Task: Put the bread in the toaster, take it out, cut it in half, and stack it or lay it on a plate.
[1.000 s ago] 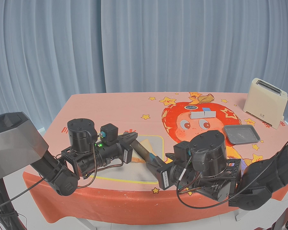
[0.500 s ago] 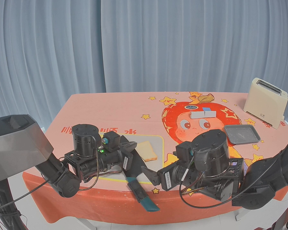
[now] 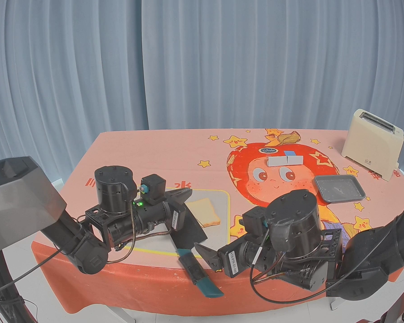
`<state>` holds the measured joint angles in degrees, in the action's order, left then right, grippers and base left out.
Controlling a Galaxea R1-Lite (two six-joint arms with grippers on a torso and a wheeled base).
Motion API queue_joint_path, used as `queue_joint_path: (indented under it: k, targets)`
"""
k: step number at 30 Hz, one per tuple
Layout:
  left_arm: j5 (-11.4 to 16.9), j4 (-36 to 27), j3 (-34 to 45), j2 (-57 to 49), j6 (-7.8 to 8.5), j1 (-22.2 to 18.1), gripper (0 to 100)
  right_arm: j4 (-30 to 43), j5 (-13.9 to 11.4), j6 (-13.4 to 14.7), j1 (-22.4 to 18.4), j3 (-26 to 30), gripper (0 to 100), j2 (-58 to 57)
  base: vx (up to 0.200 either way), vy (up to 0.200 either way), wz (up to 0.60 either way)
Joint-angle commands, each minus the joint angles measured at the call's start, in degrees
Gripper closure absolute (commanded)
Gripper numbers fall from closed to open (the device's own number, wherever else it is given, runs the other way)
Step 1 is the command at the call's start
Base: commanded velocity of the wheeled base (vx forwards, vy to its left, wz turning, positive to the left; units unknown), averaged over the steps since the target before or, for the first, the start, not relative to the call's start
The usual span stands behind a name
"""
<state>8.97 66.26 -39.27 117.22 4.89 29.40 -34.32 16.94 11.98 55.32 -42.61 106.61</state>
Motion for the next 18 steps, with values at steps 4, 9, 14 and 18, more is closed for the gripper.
queue_joint_path:
  k: [4,9,14,18]
  targets:
    - [0.0,-2.4,4.9,-12.8,-0.05,-2.5,100,-0.1,0.1,0.1,2.2,0.7,0,0.1,0.0,0.0,0.0]
    - [0.1,-2.3,14.6,-20.3,-0.05,-8.6,100,0.0,0.1,-0.1,4.3,0.2,0,0.4,0.0,0.0,0.0]
    - [0.2,-2.2,17.2,-24.0,-2.6,-14.5,100,4.3,0.0,-0.6,5.5,-4.8,0,2.8,0.0,0.0,0.0]
    - [0.2,-2.2,18.1,-24.7,-5.5,-17.1,100,6.2,0.1,-0.3,5.7,-6.1,0,5.2,0.0,0.0,0.0]
